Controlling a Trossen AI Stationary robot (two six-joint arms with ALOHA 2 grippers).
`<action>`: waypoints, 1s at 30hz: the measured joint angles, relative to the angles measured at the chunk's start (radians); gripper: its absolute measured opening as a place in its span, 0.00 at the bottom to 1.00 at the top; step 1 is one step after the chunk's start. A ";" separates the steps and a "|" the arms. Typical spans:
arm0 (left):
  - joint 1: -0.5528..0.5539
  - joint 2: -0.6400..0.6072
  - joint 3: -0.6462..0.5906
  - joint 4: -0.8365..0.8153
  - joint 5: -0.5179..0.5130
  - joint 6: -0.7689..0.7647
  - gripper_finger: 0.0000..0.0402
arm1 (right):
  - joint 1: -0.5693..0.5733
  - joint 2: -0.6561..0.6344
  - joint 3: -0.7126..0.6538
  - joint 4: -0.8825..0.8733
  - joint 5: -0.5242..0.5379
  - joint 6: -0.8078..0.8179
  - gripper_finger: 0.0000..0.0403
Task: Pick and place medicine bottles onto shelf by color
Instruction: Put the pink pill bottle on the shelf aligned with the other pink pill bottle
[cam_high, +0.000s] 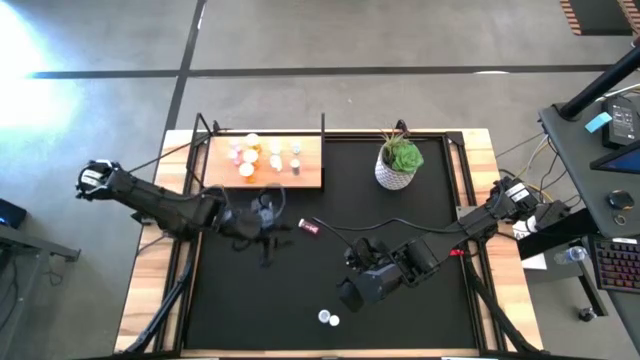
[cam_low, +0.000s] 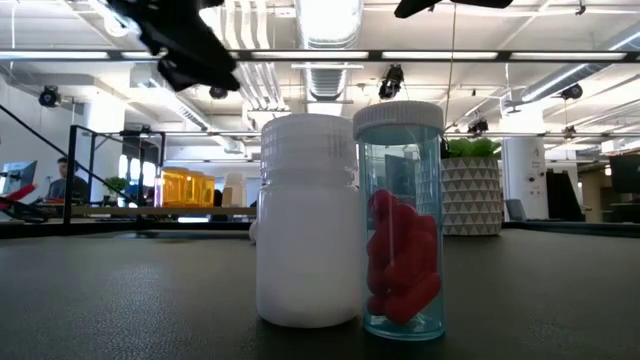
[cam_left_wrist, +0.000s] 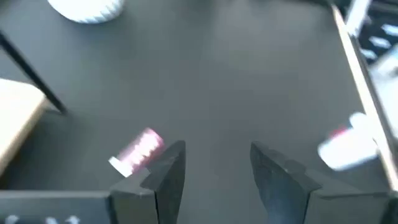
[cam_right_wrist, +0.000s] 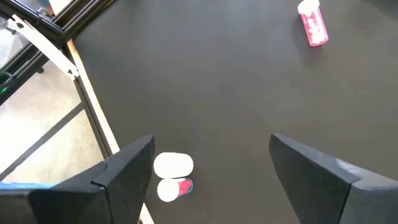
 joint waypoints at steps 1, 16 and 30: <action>-0.028 0.001 0.000 -0.017 0.003 -0.022 0.41 | 0.000 0.000 0.000 0.000 0.000 0.000 0.76; -0.316 0.001 -0.003 -0.109 -0.003 -0.361 0.41 | -0.036 0.023 0.000 0.197 0.003 -0.206 0.76; -0.321 -0.015 0.013 -0.131 0.024 -0.589 0.41 | -0.049 0.062 0.000 0.296 -0.007 -0.445 0.76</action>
